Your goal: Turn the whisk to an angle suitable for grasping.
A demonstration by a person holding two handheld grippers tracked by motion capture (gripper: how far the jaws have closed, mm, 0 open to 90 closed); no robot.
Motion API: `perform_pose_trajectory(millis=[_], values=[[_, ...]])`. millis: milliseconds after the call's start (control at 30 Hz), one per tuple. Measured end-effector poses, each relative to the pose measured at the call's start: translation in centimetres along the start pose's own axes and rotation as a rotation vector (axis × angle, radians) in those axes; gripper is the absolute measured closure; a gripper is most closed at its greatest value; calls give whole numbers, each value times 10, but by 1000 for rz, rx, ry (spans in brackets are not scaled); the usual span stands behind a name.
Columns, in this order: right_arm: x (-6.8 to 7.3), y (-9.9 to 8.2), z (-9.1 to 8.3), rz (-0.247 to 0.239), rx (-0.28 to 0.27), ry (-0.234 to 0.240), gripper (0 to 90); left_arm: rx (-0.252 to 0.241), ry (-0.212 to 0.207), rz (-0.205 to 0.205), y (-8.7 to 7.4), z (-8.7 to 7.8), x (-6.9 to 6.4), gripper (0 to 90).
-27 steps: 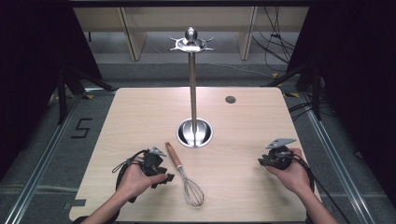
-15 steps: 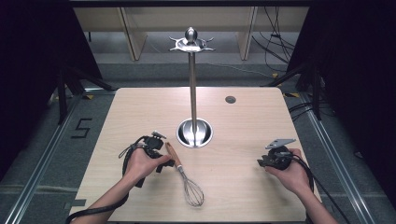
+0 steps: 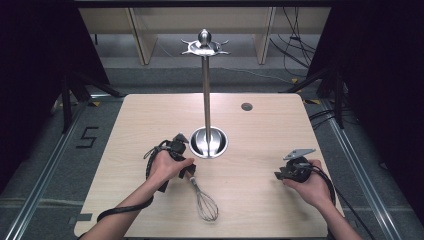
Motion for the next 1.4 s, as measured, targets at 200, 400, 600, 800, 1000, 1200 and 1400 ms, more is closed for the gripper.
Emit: perform_pose_trajectory(millis=[200, 400, 600, 800, 1000, 1200, 1400], values=[[2, -1, 1, 12, 10, 6, 676, 38, 32, 78, 4, 6, 1, 310], [0, -1, 1, 3, 12, 8, 675, 78, 43, 67, -1, 6, -1, 410], [1, -1, 1, -4, 19, 10, 675, 127, 98, 147, -7, 4, 11, 551], [1, -1, 2, -5, 18, 10, 675, 161, 151, 178, -11, 2, 24, 649], [0, -1, 2, -21, 14, 5, 675, 184, 138, 166, -12, 1, 28, 652], [1, -1, 2, -4, 17, 8, 675, 171, 130, 144, -13, 3, 29, 608], [2, -1, 2, 6, 11, 8, 675, 166, 125, 157, -13, 2, 30, 668]])
Point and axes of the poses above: each handheld gripper's, and its own axes: z roughly forward along the jaws, y roughly out of its top, x roughly to its left, the point moved 4 cm from there along z, roughly forward along the jaws, and after that the axes turned 9 degrees about y, right-handed, at the moved point
